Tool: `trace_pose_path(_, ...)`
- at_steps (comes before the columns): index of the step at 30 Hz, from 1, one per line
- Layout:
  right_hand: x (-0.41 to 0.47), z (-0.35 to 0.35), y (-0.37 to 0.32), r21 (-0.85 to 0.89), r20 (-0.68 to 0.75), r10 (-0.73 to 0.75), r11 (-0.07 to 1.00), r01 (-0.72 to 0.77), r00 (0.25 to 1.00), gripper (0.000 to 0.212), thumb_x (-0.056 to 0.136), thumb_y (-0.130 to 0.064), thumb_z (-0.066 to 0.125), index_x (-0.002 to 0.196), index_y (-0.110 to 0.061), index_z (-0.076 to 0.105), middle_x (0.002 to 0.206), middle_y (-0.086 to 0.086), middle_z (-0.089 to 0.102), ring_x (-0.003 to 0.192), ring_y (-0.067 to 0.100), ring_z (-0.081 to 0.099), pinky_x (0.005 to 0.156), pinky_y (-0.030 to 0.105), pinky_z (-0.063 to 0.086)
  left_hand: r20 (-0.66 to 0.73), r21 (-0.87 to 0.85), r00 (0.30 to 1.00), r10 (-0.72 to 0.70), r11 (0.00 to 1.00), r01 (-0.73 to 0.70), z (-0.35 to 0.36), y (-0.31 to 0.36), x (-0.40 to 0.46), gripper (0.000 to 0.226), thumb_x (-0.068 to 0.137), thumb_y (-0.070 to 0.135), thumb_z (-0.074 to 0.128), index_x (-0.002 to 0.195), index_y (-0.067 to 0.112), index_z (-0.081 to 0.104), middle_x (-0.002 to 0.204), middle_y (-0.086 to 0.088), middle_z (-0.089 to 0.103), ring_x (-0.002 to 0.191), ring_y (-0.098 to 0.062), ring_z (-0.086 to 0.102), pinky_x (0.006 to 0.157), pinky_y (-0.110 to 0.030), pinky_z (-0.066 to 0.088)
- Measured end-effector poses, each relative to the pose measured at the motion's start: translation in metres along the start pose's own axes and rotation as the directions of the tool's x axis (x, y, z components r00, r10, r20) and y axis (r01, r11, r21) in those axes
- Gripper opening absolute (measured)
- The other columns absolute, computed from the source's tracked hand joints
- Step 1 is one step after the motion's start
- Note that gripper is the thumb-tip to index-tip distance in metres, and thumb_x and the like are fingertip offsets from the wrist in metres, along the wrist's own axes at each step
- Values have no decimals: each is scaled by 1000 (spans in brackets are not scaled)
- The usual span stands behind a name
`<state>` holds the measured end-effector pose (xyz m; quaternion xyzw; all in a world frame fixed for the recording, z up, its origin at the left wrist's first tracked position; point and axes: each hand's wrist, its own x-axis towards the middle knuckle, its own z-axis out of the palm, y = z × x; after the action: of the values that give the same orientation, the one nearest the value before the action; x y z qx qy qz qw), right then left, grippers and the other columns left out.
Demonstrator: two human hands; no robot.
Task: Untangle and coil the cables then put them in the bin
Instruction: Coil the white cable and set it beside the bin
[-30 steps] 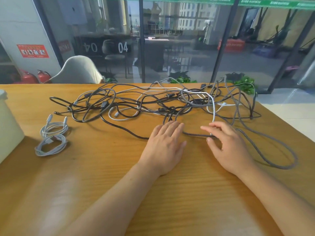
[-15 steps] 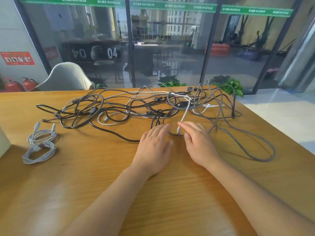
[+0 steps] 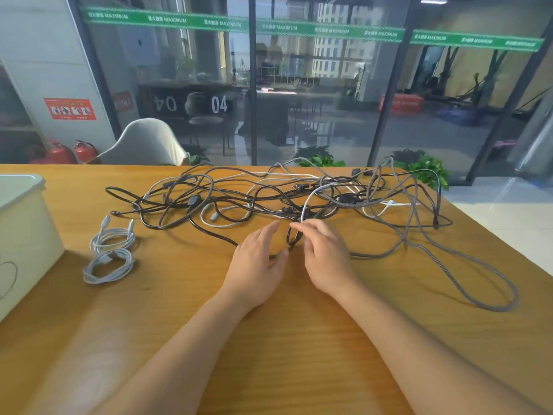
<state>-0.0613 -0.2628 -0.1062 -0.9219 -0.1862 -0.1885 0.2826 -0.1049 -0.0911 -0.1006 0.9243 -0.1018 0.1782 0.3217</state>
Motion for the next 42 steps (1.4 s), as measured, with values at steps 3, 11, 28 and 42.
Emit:
trace_pose_path(3, 10, 7, -2, -43, 7, 80, 996, -80, 997, 47, 105, -7, 42, 144, -27, 59, 139, 0, 54, 127, 23, 51, 105, 42, 44, 17, 53, 1000, 24, 998, -25, -13, -13, -4, 62, 103, 35, 57, 159, 23, 33, 158, 6, 45, 148, -14, 36, 121, -37, 31)
trace_pose_path(11, -2, 1, -22, -74, -17, -287, 956, 285, 958, 44, 106, -14, 42, 147, -19, 56, 130, -3, 69, 118, 18, 59, 93, 38, 44, -80, -67, 996, 42, 997, -47, -27, -18, -8, 55, 104, 23, 57, 156, 19, 39, 150, 6, 54, 141, -11, 45, 119, -33, 36)
trace_pose_path(28, -5, -13, -29, -169, -202, -370, 925, 340, 907, 21, 99, -43, 62, 88, -31, 77, 82, -12, 54, 85, 17, 50, 79, 38, 40, 85, -349, 995, -54, 934, 81, -37, -11, -12, 14, 102, 28, 63, 100, 32, 76, 77, 18, 69, 72, -5, 61, 69, -22, 49)
trace_pose_path(42, -18, -16, -48, 353, 180, -248, 920, 173, 952, 29, 109, -29, 51, 84, -22, 64, 77, -10, 57, 73, 11, 54, 64, 21, 38, 53, -858, 942, -330, 468, 212, -46, 1, -7, 15, 96, 16, 71, 108, 8, 76, 80, -6, 65, 73, -17, 62, 70, -28, 58)
